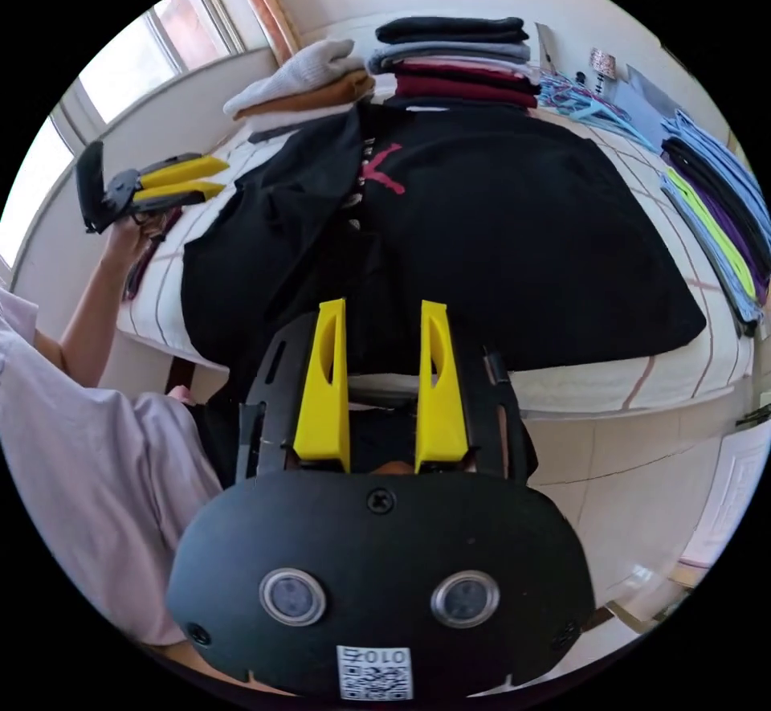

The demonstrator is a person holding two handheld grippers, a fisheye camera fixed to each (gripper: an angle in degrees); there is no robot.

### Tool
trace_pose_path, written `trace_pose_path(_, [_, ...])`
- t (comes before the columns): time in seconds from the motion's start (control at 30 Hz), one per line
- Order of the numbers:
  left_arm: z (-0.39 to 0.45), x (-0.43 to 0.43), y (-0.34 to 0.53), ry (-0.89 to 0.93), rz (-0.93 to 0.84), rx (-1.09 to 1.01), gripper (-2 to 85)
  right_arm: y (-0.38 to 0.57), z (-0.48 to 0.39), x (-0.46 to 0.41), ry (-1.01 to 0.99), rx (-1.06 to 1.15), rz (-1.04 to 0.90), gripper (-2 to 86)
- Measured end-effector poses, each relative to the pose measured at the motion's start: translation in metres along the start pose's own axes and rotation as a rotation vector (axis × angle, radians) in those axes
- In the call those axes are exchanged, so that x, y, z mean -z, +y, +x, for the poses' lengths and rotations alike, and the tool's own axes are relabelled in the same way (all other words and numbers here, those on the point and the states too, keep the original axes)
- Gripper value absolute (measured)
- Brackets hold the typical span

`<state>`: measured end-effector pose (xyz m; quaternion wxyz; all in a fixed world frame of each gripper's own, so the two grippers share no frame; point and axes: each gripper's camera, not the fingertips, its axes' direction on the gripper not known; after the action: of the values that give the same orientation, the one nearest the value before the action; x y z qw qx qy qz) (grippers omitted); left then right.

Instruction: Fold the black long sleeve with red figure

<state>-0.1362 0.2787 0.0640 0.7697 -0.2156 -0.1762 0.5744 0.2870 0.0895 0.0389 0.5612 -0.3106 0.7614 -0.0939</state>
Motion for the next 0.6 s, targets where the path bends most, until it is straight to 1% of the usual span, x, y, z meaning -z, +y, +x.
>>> trace_pose_path(0.07, [-0.002, -0.004, 0.002, -0.038, -0.008, 0.031, 9.3, 0.006, -0.010, -0.003, 0.066, -0.009, 0.002, 12.1])
trace_pose_path(0.1, [-0.009, -0.007, 0.005, -0.086, -0.017, 0.052, 9.4, 0.008, -0.013, -0.001, 0.083, -0.015, 0.007, 11.8])
trace_pose_path(0.17, [-0.026, -0.012, 0.010, -0.178, -0.046, 0.081, 9.3, 0.019, -0.030, 0.003, 0.106, -0.009, 0.009, 8.6])
trace_pose_path(0.23, [-0.060, -0.019, 0.022, -0.301, -0.078, 0.142, 9.3, 0.029, -0.041, 0.006, 0.142, 0.003, 0.003, 5.9])
trace_pose_path(0.27, [-0.070, -0.021, 0.026, -0.320, -0.078, 0.165, 9.3, 0.034, -0.044, 0.008, 0.158, 0.004, -0.011, 4.6])
trace_pose_path(0.3, [-0.091, -0.026, 0.033, -0.333, -0.073, 0.207, 9.1, 0.035, -0.043, 0.011, 0.148, 0.006, -0.020, 4.3])
trace_pose_path(0.37, [-0.121, -0.042, 0.041, -0.345, -0.101, 0.235, 8.9, 0.034, -0.024, 0.035, 0.061, -0.014, -0.025, 3.8])
trace_pose_path(0.43, [-0.146, -0.074, 0.039, -0.413, -0.202, 0.168, 8.5, 0.030, 0.001, 0.073, 0.009, -0.048, 0.043, 3.8])
trace_pose_path(0.5, [-0.152, -0.093, 0.031, -0.460, -0.239, 0.061, 8.2, 0.023, 0.026, 0.120, -0.035, -0.067, 0.119, 4.1])
trace_pose_path(0.53, [-0.151, -0.100, 0.025, -0.463, -0.213, -0.019, 8.4, 0.018, 0.038, 0.150, -0.077, -0.066, 0.159, 4.3])
trace_pose_path(0.6, [-0.152, -0.113, 0.016, -0.432, -0.187, -0.099, 9.0, 0.012, 0.049, 0.192, -0.128, -0.056, 0.214, 4.4])
